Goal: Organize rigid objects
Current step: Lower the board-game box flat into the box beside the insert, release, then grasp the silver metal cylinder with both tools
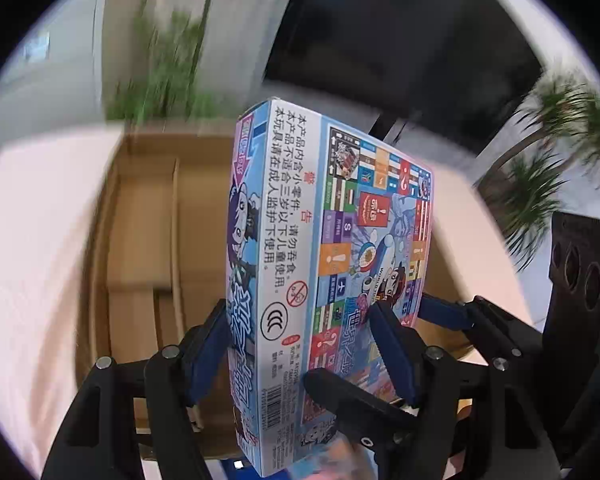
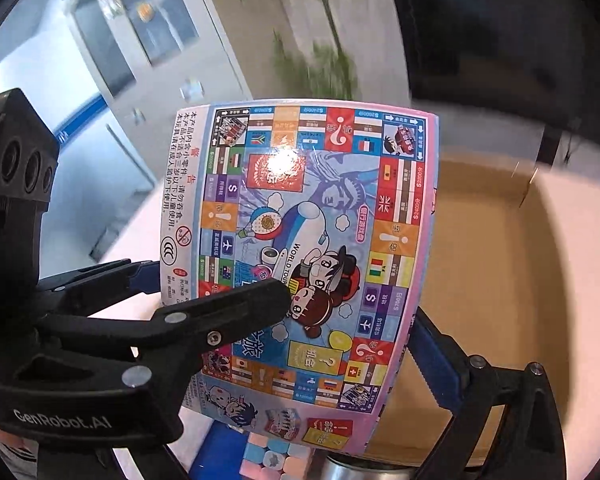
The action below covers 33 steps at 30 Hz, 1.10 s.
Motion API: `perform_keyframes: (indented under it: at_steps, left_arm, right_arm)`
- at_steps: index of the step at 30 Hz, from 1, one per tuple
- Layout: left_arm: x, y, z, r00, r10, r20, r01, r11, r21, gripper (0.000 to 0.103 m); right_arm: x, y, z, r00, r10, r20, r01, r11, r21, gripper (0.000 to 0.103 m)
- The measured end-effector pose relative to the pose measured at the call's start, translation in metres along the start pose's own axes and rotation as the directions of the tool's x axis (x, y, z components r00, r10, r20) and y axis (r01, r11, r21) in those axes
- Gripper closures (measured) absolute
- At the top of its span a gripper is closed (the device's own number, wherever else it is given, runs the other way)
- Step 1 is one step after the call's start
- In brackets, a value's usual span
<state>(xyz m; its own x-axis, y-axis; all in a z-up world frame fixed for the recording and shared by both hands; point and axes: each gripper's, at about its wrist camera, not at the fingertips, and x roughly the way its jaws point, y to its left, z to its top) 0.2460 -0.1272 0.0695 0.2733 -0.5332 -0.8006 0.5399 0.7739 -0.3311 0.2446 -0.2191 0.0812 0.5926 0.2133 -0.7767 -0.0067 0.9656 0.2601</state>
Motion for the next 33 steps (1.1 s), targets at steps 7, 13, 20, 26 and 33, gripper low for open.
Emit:
perform_keyframes:
  at_steps: [7,13,20,26,33]
  left_arm:
    - [0.036,0.019,-0.021,0.987,0.112,-0.116,-0.111,0.994,0.018,0.042]
    - [0.002,0.015,-0.039,0.991,0.131,-0.038,-0.129,0.991,0.042,0.042]
    - [-0.094,0.021,-0.077,0.962,0.141,0.234,-0.146,0.989,0.003,0.022]
    - [-0.160,0.013,-0.109,0.942,0.152,0.299,-0.153,0.988,-0.021,0.018]
    - [-0.152,-0.030,-0.122,0.975,0.134,0.175,-0.145,0.988,0.053,0.018]
  right_arm:
    - [0.107,-0.025,-0.013,0.957,0.032,-0.289,-0.001,0.994,0.108,0.022]
    - [0.120,-0.024,-0.007,0.952,0.005,-0.306,0.016,0.998,0.064,0.033]
    - [0.037,-0.011,-0.058,0.990,0.018,-0.142,-0.021,1.000,-0.022,0.019]
    - [-0.080,-0.030,-0.135,1.000,-0.011,-0.014,0.012,0.999,0.039,0.000]
    - [-0.074,-0.021,-0.202,0.989,-0.047,-0.137,0.055,0.997,0.052,0.026]
